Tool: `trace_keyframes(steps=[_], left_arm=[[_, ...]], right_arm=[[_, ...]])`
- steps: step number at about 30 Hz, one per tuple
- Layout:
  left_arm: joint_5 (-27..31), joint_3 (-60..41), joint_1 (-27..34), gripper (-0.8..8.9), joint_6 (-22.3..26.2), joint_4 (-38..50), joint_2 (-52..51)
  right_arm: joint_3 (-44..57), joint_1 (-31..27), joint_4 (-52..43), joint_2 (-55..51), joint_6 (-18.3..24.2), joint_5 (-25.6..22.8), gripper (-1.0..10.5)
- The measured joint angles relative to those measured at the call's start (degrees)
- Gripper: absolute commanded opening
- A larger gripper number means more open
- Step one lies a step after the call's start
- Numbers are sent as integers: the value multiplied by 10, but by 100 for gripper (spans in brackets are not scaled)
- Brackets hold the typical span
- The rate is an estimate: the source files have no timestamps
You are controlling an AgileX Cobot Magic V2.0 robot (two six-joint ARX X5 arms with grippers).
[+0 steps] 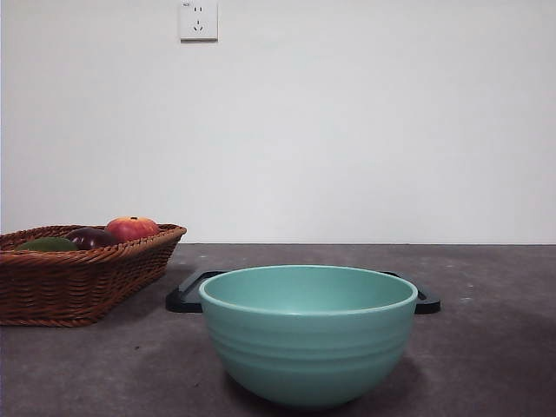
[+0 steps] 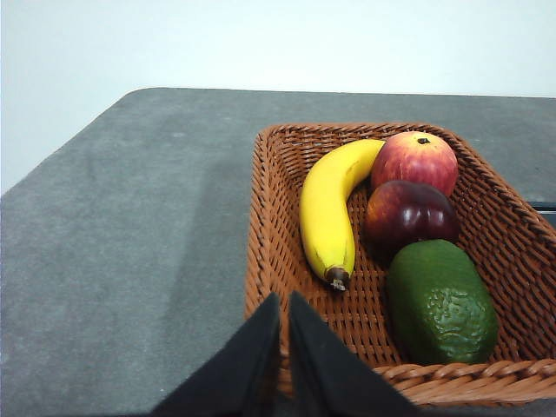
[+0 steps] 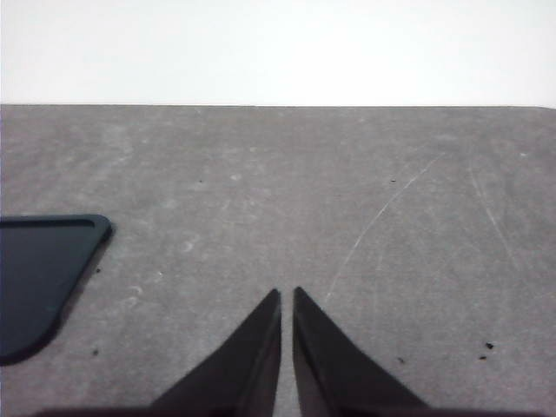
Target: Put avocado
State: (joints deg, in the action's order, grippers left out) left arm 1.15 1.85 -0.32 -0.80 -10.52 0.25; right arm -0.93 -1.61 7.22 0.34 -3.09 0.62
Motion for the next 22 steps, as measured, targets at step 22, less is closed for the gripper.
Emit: trace_keyframes(steps=[22], left_arm=[[-7,191,-7,17,-49,-43,107]], right_arm=[[-161,19,44,73,-149,87,12]])
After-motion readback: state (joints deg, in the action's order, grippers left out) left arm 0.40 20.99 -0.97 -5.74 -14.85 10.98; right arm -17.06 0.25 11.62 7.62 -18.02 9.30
